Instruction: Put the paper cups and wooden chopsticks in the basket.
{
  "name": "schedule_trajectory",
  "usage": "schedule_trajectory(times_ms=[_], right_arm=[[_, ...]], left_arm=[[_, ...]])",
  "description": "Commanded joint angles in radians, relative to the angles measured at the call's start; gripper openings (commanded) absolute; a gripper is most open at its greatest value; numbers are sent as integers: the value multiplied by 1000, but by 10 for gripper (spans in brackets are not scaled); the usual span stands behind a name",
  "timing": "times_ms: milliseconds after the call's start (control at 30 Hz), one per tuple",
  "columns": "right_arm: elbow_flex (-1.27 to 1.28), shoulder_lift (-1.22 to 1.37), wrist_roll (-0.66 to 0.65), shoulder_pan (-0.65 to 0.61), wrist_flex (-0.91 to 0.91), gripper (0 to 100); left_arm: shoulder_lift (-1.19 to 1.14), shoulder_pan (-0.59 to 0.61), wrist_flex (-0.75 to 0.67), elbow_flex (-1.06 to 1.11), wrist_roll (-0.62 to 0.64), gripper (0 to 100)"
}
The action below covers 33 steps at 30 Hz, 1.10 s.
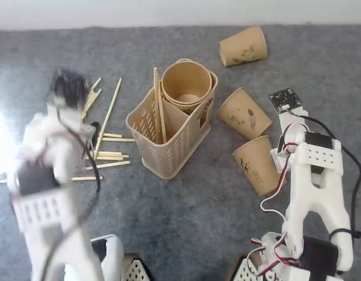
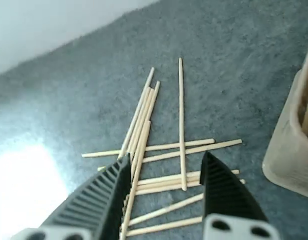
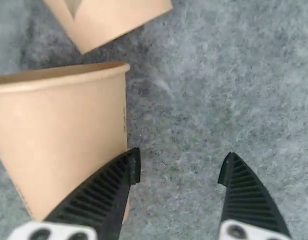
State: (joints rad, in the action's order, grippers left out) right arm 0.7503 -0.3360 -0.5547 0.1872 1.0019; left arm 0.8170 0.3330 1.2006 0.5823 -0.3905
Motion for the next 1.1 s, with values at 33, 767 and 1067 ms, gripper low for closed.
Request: schedule_trajectory(times_ms=[33,767,1067], right_arm=[[2,-35,9,-10,-22,263],[38,-33,5,-12,-87,263],[38,-33,6,-12,-87,263]], left_arm=[[-563,9,196,-479,68,213],[-1956,-34,531,-1813,64,169],[-2101,-32,555,-1998,64,129]])
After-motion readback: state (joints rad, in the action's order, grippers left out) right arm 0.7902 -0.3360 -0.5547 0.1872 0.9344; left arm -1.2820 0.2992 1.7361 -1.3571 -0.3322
